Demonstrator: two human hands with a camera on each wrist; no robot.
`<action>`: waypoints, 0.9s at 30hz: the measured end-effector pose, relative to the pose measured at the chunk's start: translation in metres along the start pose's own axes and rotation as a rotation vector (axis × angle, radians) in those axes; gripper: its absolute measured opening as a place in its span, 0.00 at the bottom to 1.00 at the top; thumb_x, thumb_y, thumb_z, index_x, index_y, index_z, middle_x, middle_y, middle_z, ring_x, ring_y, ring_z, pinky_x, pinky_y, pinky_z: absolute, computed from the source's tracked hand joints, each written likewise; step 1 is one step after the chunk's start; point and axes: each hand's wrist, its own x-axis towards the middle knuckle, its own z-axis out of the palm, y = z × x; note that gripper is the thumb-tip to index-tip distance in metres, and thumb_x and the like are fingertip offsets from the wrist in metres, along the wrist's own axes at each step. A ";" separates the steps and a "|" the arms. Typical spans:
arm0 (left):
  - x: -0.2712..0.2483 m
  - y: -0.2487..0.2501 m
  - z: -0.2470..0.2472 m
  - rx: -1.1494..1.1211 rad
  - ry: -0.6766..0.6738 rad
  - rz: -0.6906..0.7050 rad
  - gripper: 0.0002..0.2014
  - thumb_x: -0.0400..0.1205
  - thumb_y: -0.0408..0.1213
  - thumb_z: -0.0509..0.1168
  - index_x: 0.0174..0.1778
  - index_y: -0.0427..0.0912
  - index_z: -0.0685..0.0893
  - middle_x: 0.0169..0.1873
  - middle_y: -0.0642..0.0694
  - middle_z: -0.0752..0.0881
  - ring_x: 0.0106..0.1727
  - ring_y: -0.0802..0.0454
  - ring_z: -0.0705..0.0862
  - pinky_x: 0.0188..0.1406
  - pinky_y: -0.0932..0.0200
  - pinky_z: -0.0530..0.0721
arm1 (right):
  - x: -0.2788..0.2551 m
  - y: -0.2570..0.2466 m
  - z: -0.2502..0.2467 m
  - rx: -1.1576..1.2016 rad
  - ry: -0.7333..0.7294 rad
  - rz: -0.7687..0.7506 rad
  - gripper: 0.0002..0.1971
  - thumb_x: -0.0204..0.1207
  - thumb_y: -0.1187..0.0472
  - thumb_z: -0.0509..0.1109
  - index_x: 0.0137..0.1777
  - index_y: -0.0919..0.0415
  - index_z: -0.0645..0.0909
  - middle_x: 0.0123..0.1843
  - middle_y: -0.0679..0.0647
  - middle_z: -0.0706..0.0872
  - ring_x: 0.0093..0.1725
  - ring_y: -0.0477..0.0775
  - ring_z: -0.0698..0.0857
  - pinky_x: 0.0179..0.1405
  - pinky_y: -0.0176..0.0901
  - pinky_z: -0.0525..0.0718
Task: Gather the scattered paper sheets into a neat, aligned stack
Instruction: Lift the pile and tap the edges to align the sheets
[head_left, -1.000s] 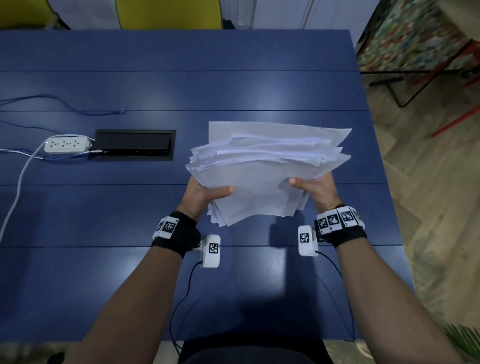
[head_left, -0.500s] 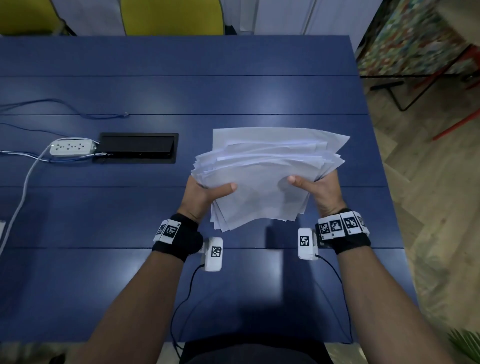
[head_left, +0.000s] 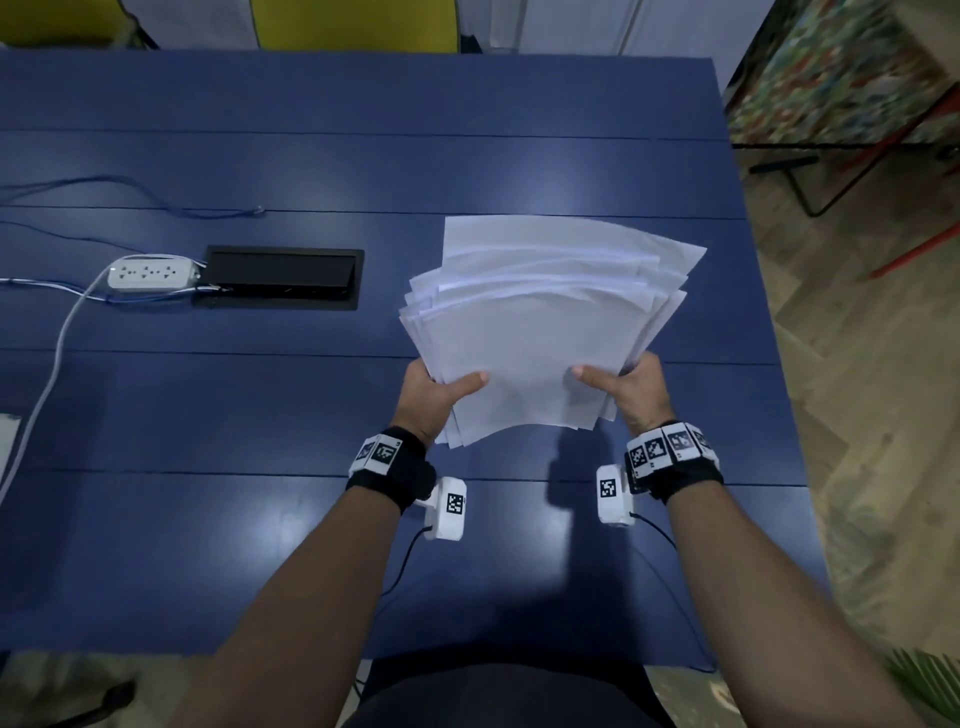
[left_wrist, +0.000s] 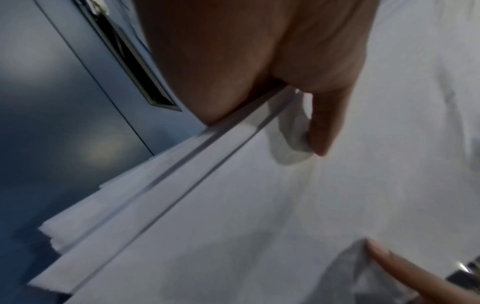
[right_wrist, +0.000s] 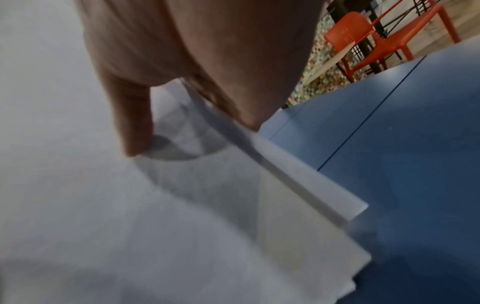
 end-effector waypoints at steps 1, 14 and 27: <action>-0.001 -0.003 0.003 0.011 0.028 0.011 0.14 0.80 0.23 0.79 0.60 0.39 0.92 0.50 0.52 0.97 0.54 0.53 0.96 0.61 0.48 0.91 | -0.003 0.003 0.005 0.012 0.063 -0.012 0.15 0.70 0.78 0.80 0.57 0.72 0.87 0.44 0.47 0.95 0.45 0.46 0.94 0.48 0.44 0.90; 0.015 -0.018 -0.017 -0.051 0.080 0.001 0.23 0.76 0.24 0.79 0.67 0.26 0.87 0.62 0.31 0.93 0.63 0.34 0.93 0.57 0.49 0.92 | 0.003 0.033 0.000 0.048 0.139 -0.058 0.26 0.69 0.77 0.81 0.64 0.59 0.81 0.60 0.58 0.89 0.61 0.53 0.89 0.60 0.49 0.87; 0.022 -0.029 -0.001 -0.130 0.055 -0.100 0.22 0.70 0.26 0.82 0.61 0.36 0.92 0.57 0.40 0.96 0.58 0.41 0.95 0.57 0.49 0.93 | 0.021 0.052 0.016 0.101 0.049 0.095 0.23 0.66 0.77 0.83 0.60 0.62 0.87 0.55 0.57 0.94 0.56 0.59 0.92 0.62 0.55 0.88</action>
